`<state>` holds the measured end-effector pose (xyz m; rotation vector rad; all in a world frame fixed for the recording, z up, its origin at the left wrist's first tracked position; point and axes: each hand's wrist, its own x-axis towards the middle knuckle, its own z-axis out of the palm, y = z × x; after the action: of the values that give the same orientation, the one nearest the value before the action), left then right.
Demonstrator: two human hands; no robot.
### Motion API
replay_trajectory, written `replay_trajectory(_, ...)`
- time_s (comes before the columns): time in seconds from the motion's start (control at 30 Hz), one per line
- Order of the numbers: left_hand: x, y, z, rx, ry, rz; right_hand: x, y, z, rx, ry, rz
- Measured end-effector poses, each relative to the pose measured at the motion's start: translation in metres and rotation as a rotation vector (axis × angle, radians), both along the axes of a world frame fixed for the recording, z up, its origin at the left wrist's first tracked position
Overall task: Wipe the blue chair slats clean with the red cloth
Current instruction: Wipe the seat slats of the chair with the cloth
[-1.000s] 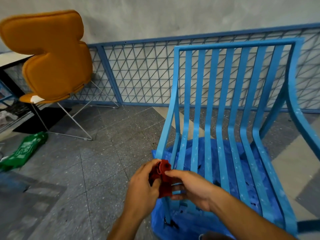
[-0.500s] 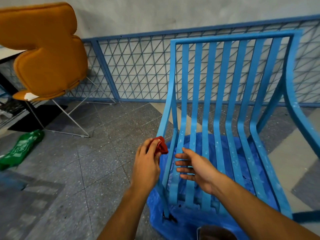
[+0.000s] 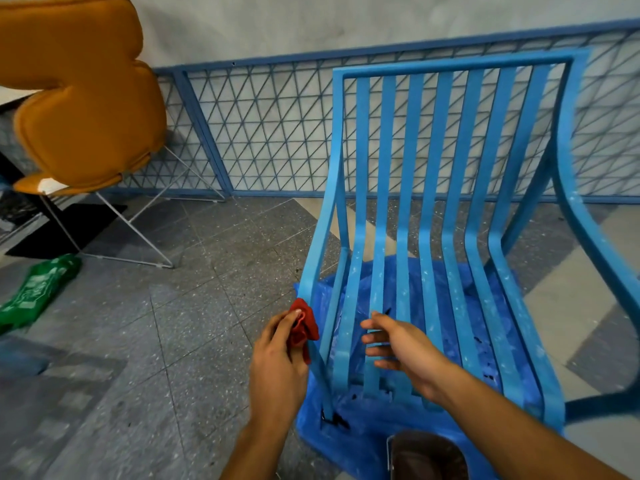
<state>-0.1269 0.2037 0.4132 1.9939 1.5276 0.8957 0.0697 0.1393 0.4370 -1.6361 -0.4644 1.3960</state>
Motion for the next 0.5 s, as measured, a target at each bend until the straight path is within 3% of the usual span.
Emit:
replay_trajectory(0.17,-0.007,-0.033,-0.011,-0.103,-0.096,0.04,0.01,-0.014,-0.018,0.039,-0.213,0.051)
replay_trajectory(0.37,0.024,-0.068,-0.039,-0.151,-0.138,-0.031,0.016,-0.024,-0.051,0.024,-0.826,0.487)
replay_trajectory(0.5,0.052,-0.053,-0.051,-0.194,-0.123,-0.064,0.021,-0.011,-0.058,0.001,-0.971,0.603)
